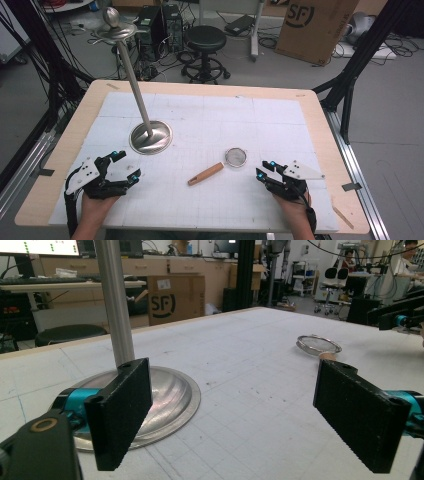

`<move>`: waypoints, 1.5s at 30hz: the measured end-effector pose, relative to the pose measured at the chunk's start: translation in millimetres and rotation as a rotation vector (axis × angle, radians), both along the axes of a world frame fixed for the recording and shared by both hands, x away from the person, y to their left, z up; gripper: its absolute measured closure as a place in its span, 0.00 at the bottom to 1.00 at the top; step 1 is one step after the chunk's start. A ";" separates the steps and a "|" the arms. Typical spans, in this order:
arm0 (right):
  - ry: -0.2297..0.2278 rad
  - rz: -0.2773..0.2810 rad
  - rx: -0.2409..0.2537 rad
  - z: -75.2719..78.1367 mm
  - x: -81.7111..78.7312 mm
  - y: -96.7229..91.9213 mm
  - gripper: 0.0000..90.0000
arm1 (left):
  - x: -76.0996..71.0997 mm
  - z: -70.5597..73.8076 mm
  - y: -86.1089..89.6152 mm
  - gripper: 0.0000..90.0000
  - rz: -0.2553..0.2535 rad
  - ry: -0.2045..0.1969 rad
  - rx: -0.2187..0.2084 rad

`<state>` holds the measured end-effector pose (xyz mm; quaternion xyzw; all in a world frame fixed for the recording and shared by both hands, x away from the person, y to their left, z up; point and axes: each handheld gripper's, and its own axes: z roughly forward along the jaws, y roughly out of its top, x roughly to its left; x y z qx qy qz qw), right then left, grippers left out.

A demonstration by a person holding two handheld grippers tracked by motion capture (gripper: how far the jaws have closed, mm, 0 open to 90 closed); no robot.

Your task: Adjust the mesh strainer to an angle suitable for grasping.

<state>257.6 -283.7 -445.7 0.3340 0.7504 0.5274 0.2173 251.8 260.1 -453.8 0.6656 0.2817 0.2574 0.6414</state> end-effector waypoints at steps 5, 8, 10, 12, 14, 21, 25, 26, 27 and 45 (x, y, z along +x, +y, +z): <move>0.010 0.065 -0.027 3.6 2.9 17.7 0.80 | -0.8 -0.2 0.5 0.18 0.000 -0.008 -0.004; 0.030 0.114 -0.050 4.0 4.5 29.2 0.86 | -1.2 -0.4 0.7 0.18 -0.001 -0.011 -0.007; 0.039 0.141 -0.071 4.1 5.2 35.9 0.89 | -1.3 -0.5 0.7 0.18 -0.001 -0.012 -0.009; 0.057 0.170 -0.084 5.1 6.2 44.4 0.92 | -1.3 -0.5 0.8 0.18 0.000 -0.013 -0.010; 0.071 0.191 -0.093 6.7 7.3 53.0 0.93 | -1.4 -0.5 0.7 0.18 -0.001 -0.013 -0.011; 0.096 0.269 -0.144 10.0 13.8 82.0 0.98 | -1.4 -0.6 1.0 0.18 -0.002 -0.014 -0.012; 0.125 0.318 -0.170 8.7 19.4 102.8 0.99 | -1.5 -0.6 1.1 0.18 0.000 -0.012 -0.013; 0.132 0.322 -0.177 8.8 20.6 105.9 0.99 | -1.5 -0.6 1.1 0.18 0.000 -0.012 -0.013; 0.139 0.327 -0.182 9.0 21.5 109.2 0.99 | -1.4 -0.6 1.2 0.18 0.000 -0.012 -0.012; 0.201 0.410 -0.303 0.9 34.6 158.7 0.99 | -1.2 -0.6 1.2 0.18 0.000 -0.010 -0.014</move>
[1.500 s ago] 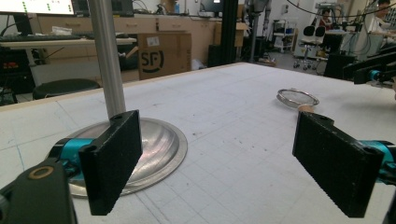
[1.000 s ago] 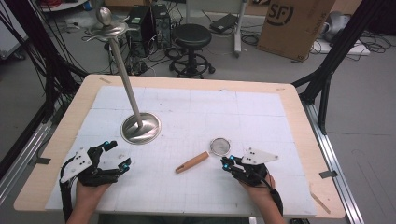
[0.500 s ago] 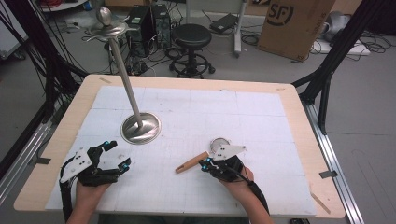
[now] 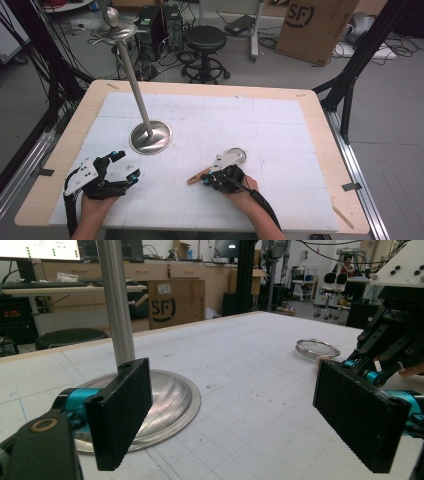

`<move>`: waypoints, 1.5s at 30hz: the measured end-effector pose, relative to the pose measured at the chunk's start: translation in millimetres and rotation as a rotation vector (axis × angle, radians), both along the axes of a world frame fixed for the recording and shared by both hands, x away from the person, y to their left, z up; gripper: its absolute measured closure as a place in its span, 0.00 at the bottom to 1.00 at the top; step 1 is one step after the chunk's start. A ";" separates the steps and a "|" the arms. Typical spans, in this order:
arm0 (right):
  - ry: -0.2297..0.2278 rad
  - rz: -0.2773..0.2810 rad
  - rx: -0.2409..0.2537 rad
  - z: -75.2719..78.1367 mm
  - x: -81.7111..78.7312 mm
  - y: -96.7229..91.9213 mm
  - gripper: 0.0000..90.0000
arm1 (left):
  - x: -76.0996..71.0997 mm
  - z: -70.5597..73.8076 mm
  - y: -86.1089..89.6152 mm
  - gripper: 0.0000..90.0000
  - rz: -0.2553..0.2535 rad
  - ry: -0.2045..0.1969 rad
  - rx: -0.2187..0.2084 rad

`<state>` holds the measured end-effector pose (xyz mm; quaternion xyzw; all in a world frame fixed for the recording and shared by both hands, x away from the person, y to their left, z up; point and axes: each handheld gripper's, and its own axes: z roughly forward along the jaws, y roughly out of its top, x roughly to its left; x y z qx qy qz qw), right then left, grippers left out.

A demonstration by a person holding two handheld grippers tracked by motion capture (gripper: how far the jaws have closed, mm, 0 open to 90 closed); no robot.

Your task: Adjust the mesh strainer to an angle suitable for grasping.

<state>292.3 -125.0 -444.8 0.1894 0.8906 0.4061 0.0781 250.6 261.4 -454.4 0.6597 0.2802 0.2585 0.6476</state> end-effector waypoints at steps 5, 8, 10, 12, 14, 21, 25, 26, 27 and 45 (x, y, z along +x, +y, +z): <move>-0.001 -0.030 -0.009 0.8 7.4 7.6 0.99 | 0.1 0.0 0.0 0.18 0.000 0.001 0.000; 0.012 -0.058 -0.028 0.9 11.8 11.8 0.99 | 0.1 0.0 0.0 0.18 0.000 0.002 -0.002; 0.001 -0.071 -0.033 0.4 15.7 14.4 0.99 | 0.1 0.0 0.0 0.18 0.000 0.001 -0.002; 0.012 -0.091 -0.032 0.2 19.0 16.5 0.99 | 0.2 0.0 0.0 0.18 0.000 0.002 -0.002; 0.019 -0.103 -0.032 0.4 20.4 17.6 0.99 | 0.3 0.0 0.1 0.18 -0.001 0.002 -0.002; 0.027 -0.192 -0.029 1.7 35.1 22.6 0.99 | 0.0 0.0 0.1 0.18 0.001 0.002 0.000; 0.032 -0.212 -0.025 2.3 39.4 23.3 0.99 | 0.1 0.1 0.1 0.18 0.000 0.002 0.001; 0.028 -0.217 -0.025 2.2 40.6 22.8 0.99 | 0.2 0.0 0.1 0.18 0.000 0.001 0.000; 0.029 -0.225 -0.020 2.2 41.5 22.5 0.99 | 0.2 0.0 0.1 0.18 0.000 0.001 0.000; 0.031 -0.213 0.028 13.0 37.7 12.8 0.96 | 0.2 0.0 0.1 0.18 -0.002 0.000 0.000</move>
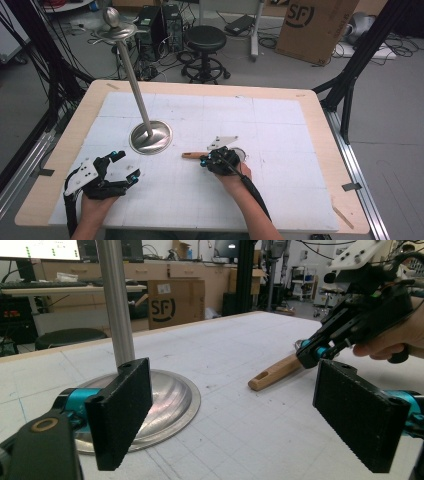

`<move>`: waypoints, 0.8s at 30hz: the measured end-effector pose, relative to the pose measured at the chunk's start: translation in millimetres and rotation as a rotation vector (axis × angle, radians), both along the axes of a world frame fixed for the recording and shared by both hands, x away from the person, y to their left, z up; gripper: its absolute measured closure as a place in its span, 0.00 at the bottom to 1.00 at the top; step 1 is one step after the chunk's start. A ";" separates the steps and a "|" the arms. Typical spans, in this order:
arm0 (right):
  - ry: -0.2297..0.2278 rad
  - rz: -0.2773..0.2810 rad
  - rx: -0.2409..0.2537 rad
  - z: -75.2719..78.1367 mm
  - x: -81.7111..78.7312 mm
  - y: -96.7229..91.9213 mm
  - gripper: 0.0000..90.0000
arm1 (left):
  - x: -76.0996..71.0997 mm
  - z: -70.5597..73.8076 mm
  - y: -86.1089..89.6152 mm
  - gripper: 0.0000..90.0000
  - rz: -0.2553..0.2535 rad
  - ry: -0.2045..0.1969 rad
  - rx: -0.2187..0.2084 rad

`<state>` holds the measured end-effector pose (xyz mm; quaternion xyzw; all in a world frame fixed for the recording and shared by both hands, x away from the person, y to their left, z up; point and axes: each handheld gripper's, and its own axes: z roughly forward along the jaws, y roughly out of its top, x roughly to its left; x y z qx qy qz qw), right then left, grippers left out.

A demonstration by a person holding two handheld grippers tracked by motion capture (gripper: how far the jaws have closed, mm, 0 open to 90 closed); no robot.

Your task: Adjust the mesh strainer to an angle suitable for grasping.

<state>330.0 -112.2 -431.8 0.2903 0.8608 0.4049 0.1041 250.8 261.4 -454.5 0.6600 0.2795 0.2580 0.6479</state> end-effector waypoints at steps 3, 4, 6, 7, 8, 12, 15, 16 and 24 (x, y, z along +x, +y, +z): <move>-0.021 0.000 0.023 5.5 -4.0 -10.1 0.93 | -0.1 0.0 -0.1 0.18 0.000 0.000 0.000; -0.025 -0.004 0.032 6.9 -5.7 -14.0 0.93 | -0.2 0.0 -0.1 0.18 0.001 0.000 0.000; -0.038 -0.001 0.045 9.2 -9.9 -23.3 0.91 | -0.3 0.0 -0.1 0.18 0.001 0.000 0.001; -0.049 -0.002 0.053 10.1 -12.4 -28.6 0.90 | -0.3 0.0 -0.1 0.18 0.001 0.000 0.001; -0.055 -0.006 0.065 10.9 -15.2 -34.4 0.89 | -0.2 0.0 -0.1 0.18 0.001 0.000 0.000; -0.079 -0.026 0.116 12.0 -26.6 -60.5 0.84 | -0.2 0.0 -0.1 0.18 0.002 -0.001 0.001; -0.085 -0.046 0.142 11.1 -31.3 -73.5 0.82 | -0.2 0.0 -0.2 0.18 0.002 -0.001 0.002; -0.096 -0.055 0.162 9.2 -36.6 -85.2 0.79 | -0.2 0.0 -0.4 0.18 0.002 -0.001 0.002; -0.156 -0.071 0.220 -0.6 -53.0 -108.0 0.67 | -0.2 0.0 -0.4 0.18 0.002 -0.003 0.005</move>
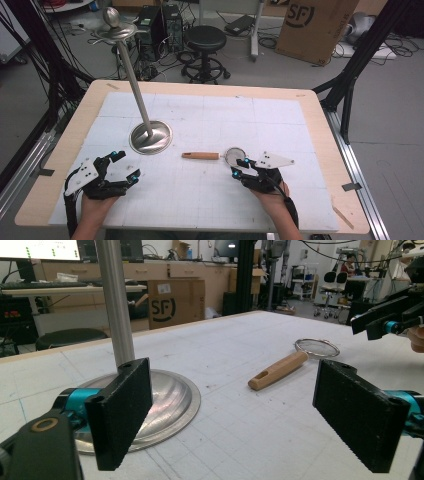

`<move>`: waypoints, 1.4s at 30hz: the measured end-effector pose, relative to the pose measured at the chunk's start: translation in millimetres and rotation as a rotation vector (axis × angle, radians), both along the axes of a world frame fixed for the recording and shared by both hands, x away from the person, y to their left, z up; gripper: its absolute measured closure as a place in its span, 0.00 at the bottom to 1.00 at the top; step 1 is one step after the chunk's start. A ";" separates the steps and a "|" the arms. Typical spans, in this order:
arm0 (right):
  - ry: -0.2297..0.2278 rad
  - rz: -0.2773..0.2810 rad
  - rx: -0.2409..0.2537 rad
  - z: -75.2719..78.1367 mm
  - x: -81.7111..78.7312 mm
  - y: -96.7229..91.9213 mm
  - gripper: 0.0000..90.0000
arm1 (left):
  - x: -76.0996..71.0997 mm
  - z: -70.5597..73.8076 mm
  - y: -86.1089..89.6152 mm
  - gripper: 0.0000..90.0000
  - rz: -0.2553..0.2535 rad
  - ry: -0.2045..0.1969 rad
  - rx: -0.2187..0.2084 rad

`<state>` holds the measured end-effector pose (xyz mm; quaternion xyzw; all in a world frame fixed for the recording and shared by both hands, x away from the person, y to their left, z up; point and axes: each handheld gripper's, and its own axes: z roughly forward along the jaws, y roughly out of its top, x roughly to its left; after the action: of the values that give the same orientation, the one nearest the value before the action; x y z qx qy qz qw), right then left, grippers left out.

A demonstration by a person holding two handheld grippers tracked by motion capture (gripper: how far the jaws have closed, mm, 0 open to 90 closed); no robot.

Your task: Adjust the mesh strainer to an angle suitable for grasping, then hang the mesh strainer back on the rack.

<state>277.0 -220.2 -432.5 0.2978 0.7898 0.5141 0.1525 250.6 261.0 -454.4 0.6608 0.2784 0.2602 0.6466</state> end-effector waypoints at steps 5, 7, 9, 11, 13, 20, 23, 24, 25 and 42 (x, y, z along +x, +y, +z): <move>0.006 -0.014 0.021 -2.9 -0.6 -2.2 0.58 | 0.0 0.0 0.0 0.18 -0.001 0.000 -0.001; 0.006 -0.015 0.018 -3.6 0.9 -1.3 0.57 | -0.1 0.0 0.0 0.19 0.000 0.000 0.000; 0.013 -0.018 0.017 -4.4 2.8 -0.9 0.56 | 0.0 0.0 0.0 0.19 0.000 0.000 0.000; 0.016 -0.020 0.019 -4.9 3.9 -1.0 0.56 | 0.0 0.0 -0.1 0.19 0.000 0.000 0.000; 0.017 -0.024 0.017 -5.2 4.8 -1.4 0.55 | 0.0 0.0 0.0 0.19 0.001 0.001 -0.001; 0.023 -0.032 0.023 -5.1 5.9 -2.8 0.53 | -0.2 0.0 -0.2 0.19 0.001 0.001 -0.002; 0.023 -0.033 0.023 -4.4 5.4 -2.4 0.52 | -0.3 0.1 -0.2 0.19 0.001 0.000 0.001; 0.022 -0.031 0.020 -3.5 5.2 -1.4 0.51 | -0.2 0.1 -0.2 0.19 0.001 0.000 0.000; 0.022 -0.031 0.020 -3.5 5.2 -1.4 0.51 | -0.2 0.1 -0.2 0.19 0.001 0.000 0.000; 0.033 -0.012 -0.076 4.5 24.8 20.9 0.45 | -0.9 -0.1 -0.2 0.19 0.001 -0.005 0.002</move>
<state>301.8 -199.3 -428.0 0.3051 0.8093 0.4778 0.1538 249.7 260.8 -454.5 0.6606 0.2766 0.2624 0.6467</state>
